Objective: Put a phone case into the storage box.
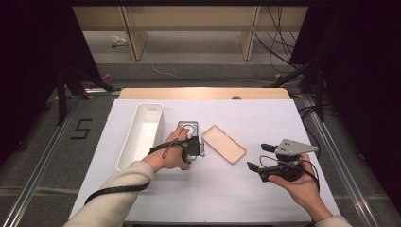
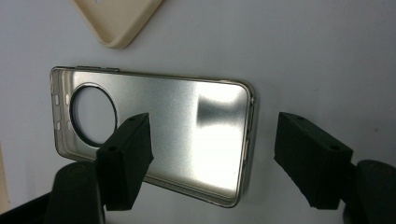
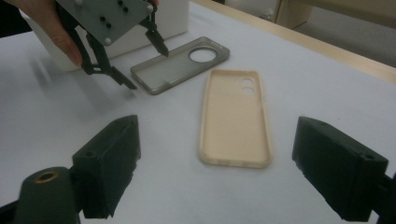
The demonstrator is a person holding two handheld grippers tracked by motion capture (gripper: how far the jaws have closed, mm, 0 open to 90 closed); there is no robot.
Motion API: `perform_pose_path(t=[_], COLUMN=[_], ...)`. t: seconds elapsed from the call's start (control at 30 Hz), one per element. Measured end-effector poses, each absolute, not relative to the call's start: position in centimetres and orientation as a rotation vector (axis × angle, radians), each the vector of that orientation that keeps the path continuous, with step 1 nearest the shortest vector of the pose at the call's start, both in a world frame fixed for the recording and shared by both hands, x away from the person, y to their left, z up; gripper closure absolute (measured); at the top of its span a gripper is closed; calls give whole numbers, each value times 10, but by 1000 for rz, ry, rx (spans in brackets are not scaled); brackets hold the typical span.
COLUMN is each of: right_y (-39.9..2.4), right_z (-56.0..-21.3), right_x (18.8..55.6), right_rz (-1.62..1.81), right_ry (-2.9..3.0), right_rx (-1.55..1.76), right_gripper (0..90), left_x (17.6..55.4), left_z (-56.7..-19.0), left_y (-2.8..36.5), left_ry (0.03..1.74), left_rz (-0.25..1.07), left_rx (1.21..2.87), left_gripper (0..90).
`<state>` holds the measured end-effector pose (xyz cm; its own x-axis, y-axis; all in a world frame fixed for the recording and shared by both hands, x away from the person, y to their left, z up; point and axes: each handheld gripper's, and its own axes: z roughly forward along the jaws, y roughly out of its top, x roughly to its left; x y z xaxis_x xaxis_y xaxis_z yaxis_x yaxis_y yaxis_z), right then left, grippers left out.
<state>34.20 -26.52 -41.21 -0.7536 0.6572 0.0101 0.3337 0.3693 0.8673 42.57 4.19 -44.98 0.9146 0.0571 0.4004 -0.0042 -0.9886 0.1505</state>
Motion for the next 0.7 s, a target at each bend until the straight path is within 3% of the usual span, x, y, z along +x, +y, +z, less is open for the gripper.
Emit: perform_pose_path(t=[0.7], right_y=[-265], right_z=[-412], right_x=[342], right_rz=[1338], right_ry=[2301], right_rx=[870], right_gripper=[161], left_x=[429], left_z=[-457], left_y=[44], left_ry=[26], left_rz=[630], left_rx=[2954], left_gripper=[283])
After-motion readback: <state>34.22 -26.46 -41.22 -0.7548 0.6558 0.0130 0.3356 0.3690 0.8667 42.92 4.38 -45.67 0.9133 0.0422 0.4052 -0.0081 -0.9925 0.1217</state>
